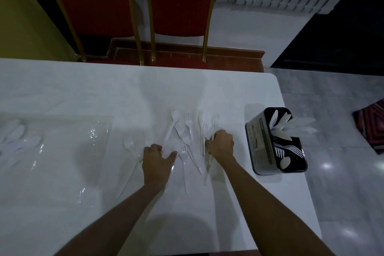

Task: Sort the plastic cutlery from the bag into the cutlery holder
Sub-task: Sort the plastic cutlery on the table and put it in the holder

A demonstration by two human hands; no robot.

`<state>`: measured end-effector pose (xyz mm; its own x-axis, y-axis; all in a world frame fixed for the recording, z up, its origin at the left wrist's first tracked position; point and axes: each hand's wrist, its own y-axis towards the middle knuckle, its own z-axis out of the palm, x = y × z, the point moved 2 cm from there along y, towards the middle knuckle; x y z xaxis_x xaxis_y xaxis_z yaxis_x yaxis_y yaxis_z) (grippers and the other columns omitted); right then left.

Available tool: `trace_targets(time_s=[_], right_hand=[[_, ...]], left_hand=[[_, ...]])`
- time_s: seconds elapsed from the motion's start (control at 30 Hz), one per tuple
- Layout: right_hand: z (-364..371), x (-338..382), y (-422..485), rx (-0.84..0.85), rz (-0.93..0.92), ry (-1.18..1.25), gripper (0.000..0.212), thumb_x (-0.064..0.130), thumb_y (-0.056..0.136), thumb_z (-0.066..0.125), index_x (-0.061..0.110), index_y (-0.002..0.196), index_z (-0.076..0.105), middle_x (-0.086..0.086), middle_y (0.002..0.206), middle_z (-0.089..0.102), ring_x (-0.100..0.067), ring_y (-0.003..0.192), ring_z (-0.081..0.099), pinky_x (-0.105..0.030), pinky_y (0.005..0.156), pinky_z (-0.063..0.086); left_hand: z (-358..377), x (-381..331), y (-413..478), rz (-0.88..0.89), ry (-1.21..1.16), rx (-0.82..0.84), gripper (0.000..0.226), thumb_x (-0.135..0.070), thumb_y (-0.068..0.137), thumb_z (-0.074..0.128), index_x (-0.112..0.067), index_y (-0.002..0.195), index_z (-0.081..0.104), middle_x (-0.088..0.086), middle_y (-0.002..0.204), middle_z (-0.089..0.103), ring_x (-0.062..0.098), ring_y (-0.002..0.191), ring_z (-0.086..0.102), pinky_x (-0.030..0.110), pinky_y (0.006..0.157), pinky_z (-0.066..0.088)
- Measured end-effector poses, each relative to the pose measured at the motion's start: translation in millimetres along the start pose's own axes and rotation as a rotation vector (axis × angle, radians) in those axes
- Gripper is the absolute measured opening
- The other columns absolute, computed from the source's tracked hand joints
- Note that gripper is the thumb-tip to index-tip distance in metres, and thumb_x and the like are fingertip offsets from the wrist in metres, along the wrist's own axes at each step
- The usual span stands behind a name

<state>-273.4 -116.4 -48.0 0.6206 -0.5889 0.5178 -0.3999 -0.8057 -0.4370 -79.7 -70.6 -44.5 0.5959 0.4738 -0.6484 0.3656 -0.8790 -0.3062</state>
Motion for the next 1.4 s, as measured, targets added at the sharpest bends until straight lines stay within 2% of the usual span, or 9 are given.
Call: trace_targets(time_s=[0.13, 0.27, 0.43, 0.57, 0.73, 0.87, 1.13, 1.3, 1.4], right_hand=[[-12.5, -11.3, 3.6, -0.019, 0.051, 0.115, 0.033, 0.005, 0.077, 0.071, 0.008, 0.051, 0.051, -0.004, 0.051, 0.052, -0.033, 0.066, 0.069, -0.036, 0.058, 0.056], [-22.2, -19.4, 12.6, -0.079, 0.139, 0.249, 0.023, 0.01, 0.081, 0.071, 0.005, 0.062, 0.06, -0.012, 0.065, 0.064, -0.035, 0.074, 0.071, -0.046, 0.072, 0.061], [-25.9, -6.3, 22.5, -0.118, 0.077, 0.22, 0.021, 0.017, 0.086, 0.069, -0.004, 0.088, 0.066, -0.015, 0.082, 0.069, -0.025, 0.073, 0.066, -0.024, 0.059, 0.051], [-14.4, -1.5, 26.4, -0.072, 0.039, 0.074, 0.019, 0.014, 0.082, 0.072, 0.006, 0.081, 0.054, -0.009, 0.075, 0.055, -0.009, 0.051, 0.043, -0.017, 0.042, 0.028], [-9.0, -6.7, 30.6, -0.033, 0.03, -0.004, 0.022, 0.017, 0.081, 0.074, 0.006, 0.079, 0.055, -0.004, 0.067, 0.051, -0.005, 0.046, 0.038, -0.014, 0.037, 0.024], [-12.3, -8.1, 32.1, 0.029, 0.043, 0.014, 0.022, 0.018, 0.084, 0.069, -0.002, 0.089, 0.064, -0.007, 0.068, 0.058, -0.007, 0.048, 0.045, -0.016, 0.04, 0.029], [-23.9, -8.2, 28.1, 0.051, 0.044, 0.046, 0.035, 0.019, 0.086, 0.068, 0.011, 0.059, 0.047, 0.0, 0.054, 0.047, -0.009, 0.047, 0.043, -0.017, 0.041, 0.033], [-26.3, -7.6, 19.5, 0.085, 0.047, 0.074, 0.032, 0.014, 0.084, 0.068, 0.014, 0.058, 0.049, -0.001, 0.059, 0.053, -0.016, 0.057, 0.055, -0.02, 0.051, 0.043], [-26.6, -6.7, 15.6, 0.076, 0.03, 0.121, 0.032, 0.012, 0.084, 0.068, 0.013, 0.058, 0.05, -0.003, 0.06, 0.055, -0.021, 0.065, 0.059, -0.032, 0.066, 0.055]], left_hand=[[10.0, -14.3, -4.5, 0.167, 0.054, -0.073, 0.055, -0.034, 0.075, 0.076, -0.009, 0.114, 0.046, 0.009, 0.111, 0.049, 0.024, 0.101, 0.05, 0.032, 0.077, 0.051], [21.5, -19.8, -11.1, 0.212, 0.201, -0.04, 0.045, -0.043, 0.075, 0.073, -0.014, 0.101, 0.051, 0.005, 0.103, 0.053, 0.022, 0.096, 0.052, 0.032, 0.074, 0.052], [28.6, -10.4, -21.4, 0.205, 0.452, 0.107, 0.036, -0.054, 0.082, 0.06, -0.02, 0.093, 0.065, -0.001, 0.103, 0.054, 0.017, 0.102, 0.048, 0.028, 0.078, 0.047], [22.1, -17.4, -16.4, 0.1, 0.343, 0.078, 0.029, -0.044, 0.085, 0.059, -0.017, 0.086, 0.071, 0.0, 0.098, 0.056, 0.017, 0.097, 0.05, 0.031, 0.072, 0.048], [17.1, -27.5, 7.4, 0.063, 0.023, 0.047, 0.027, -0.03, 0.089, 0.057, -0.008, 0.077, 0.066, 0.007, 0.087, 0.058, 0.021, 0.072, 0.059, 0.032, 0.062, 0.048], [26.1, -37.5, 34.0, 0.046, 0.025, 0.097, 0.028, -0.028, 0.092, 0.056, -0.005, 0.08, 0.064, 0.011, 0.08, 0.068, 0.025, 0.076, 0.064, 0.028, 0.062, 0.043], [45.3, -40.7, 48.5, 0.037, 0.184, 0.234, 0.049, -0.044, 0.076, 0.073, -0.001, 0.095, 0.06, 0.015, 0.095, 0.063, 0.029, 0.089, 0.062, 0.03, 0.067, 0.039], [42.8, -44.7, 41.9, 0.081, 0.197, 0.238, 0.024, -0.023, 0.079, 0.068, -0.006, 0.067, 0.055, 0.009, 0.071, 0.059, 0.029, 0.079, 0.064, 0.027, 0.058, 0.036], [34.9, -45.7, 39.5, 0.019, 0.144, 0.205, 0.037, -0.012, 0.077, 0.064, -0.014, 0.047, 0.042, -0.001, 0.048, 0.042, 0.019, 0.056, 0.054, 0.022, 0.05, 0.032]])
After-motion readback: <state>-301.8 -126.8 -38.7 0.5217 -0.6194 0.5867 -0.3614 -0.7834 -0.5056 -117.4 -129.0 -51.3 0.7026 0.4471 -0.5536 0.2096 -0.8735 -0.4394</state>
